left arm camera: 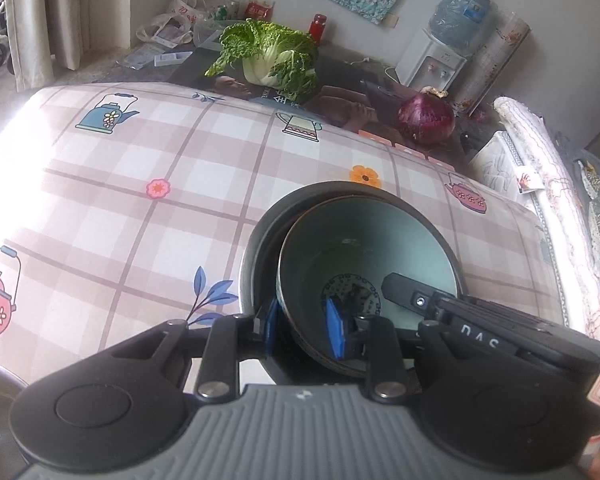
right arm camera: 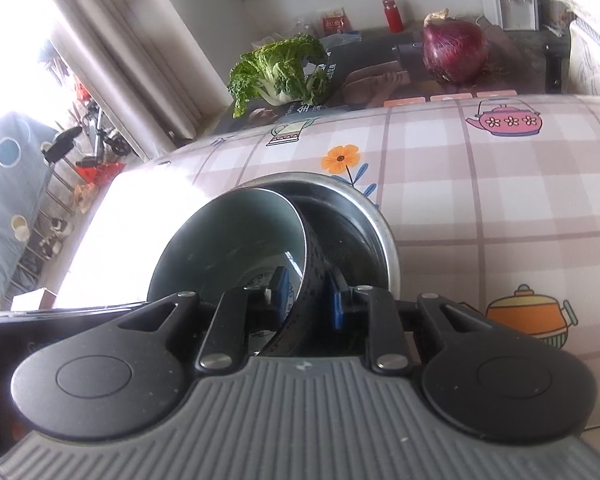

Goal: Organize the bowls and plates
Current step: 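Lower the teal bowl into the steel bowls and open the left tool, then move both tools toward the large steel plates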

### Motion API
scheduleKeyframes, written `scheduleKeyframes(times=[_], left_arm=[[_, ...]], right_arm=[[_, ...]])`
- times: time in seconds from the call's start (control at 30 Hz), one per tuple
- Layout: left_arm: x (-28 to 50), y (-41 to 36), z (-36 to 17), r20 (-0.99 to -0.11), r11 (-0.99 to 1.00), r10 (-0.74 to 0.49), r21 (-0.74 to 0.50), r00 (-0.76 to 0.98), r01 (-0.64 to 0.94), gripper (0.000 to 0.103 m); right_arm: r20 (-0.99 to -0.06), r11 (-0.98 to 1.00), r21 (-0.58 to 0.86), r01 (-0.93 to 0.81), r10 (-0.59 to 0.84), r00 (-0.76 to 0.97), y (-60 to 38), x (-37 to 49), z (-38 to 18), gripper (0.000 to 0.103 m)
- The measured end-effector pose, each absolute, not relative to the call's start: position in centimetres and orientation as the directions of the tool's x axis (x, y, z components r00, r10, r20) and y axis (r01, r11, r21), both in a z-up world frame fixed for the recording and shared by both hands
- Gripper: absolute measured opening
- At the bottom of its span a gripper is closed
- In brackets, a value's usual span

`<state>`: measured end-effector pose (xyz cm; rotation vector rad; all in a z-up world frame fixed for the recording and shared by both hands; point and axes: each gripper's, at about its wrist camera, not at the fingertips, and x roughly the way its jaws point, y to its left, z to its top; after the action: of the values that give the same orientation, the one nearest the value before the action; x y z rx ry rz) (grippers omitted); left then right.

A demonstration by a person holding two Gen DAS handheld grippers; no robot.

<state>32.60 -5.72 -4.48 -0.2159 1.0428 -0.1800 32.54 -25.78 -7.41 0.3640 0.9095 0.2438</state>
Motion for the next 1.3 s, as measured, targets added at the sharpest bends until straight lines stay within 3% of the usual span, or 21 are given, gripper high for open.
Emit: scheduleKeyframes(times=[0.1, 0.2, 0.27, 0.4, 0.57, 0.9, 1.3], left_arm=[[32.2, -5.5, -4.1, -0.827, 0.963, -0.257, -0.264, 0.500, 0.058, 0.029], [31.6, -5.5, -3.1, -0.810, 0.960, -0.270, -0.270, 0.521, 0.077, 0.034], [31.1, -5.3, -2.4, -0.797, 0.958, -0.279, -0.273, 0.536, 0.091, 0.041], [30.2, -4.9, -1.1, -0.780, 0.956, -0.285, -0.273, 0.557, 0.107, 0.046], [28.9, -4.0, 0.1, -0.763, 0.955, -0.289, -0.271, 0.578, 0.119, 0.055], [23.8, -1.2, 1.7, -0.717, 0.940, -0.341, -0.274, 0.608, 0.203, 0.069], [13.7, 1.2, 1.5, -0.647, 0.935, -0.348, -0.186, 0.679, 0.302, 0.083]], right_arm=[[-0.721, 0.915, 0.399, -0.059, 0.353, 0.597, -25.5, 32.4, -7.2, 0.031], [-0.709, 0.905, 0.420, -0.066, 0.373, 0.598, -25.4, 32.2, -6.9, 0.047], [-0.712, 0.909, 0.413, -0.062, 0.365, 0.599, -25.3, 32.1, -6.7, 0.055], [-0.709, 0.903, 0.426, -0.054, 0.370, 0.601, -25.2, 31.8, -6.3, 0.060], [-0.683, 0.874, 0.484, -0.033, 0.401, 0.611, -25.7, 31.3, -5.8, 0.075], [-0.639, 0.846, 0.533, -0.004, 0.406, 0.653, -27.1, 28.4, -3.8, 0.076], [-0.558, 0.794, 0.607, -0.019, 0.443, 0.702, -28.0, 14.9, -2.2, 0.076]])
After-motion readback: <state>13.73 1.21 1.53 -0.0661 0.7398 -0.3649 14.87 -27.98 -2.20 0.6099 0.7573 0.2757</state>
